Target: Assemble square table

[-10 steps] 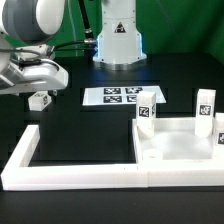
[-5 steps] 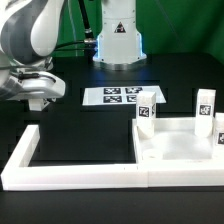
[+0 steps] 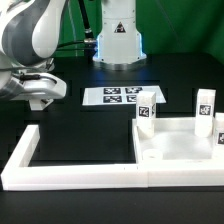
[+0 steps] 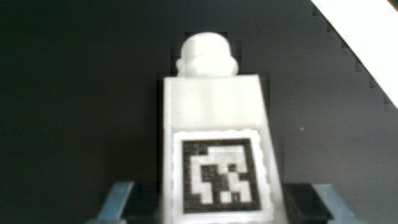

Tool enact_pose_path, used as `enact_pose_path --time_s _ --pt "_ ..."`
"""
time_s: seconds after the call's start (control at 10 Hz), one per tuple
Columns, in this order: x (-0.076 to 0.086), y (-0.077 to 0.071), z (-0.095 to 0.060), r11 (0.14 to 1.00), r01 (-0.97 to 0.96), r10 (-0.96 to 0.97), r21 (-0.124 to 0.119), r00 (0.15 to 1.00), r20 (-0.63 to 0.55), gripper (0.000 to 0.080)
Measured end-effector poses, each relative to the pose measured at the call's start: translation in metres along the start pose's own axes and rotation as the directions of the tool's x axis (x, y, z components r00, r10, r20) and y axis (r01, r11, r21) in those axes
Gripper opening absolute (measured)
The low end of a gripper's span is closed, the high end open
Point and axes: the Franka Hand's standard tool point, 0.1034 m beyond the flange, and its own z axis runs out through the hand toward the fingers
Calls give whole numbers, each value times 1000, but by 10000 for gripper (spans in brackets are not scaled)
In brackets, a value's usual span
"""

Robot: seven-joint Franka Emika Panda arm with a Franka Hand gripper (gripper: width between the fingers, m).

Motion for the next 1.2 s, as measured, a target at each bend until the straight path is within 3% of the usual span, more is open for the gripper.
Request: enact_pose_path --time_s 0.6,0.9,1.0,1.2 --pt "0 -3 -3 1000 5 -5 -2 1000 -2 288" --pt "-19 -63 -76 997 80 -81 -12 994 -71 289" --pt "-23 -68 -85 996 91 -92 -13 991 -92 289" --pt "-10 -64 -88 995 88 -94 -38 973 -209 289"
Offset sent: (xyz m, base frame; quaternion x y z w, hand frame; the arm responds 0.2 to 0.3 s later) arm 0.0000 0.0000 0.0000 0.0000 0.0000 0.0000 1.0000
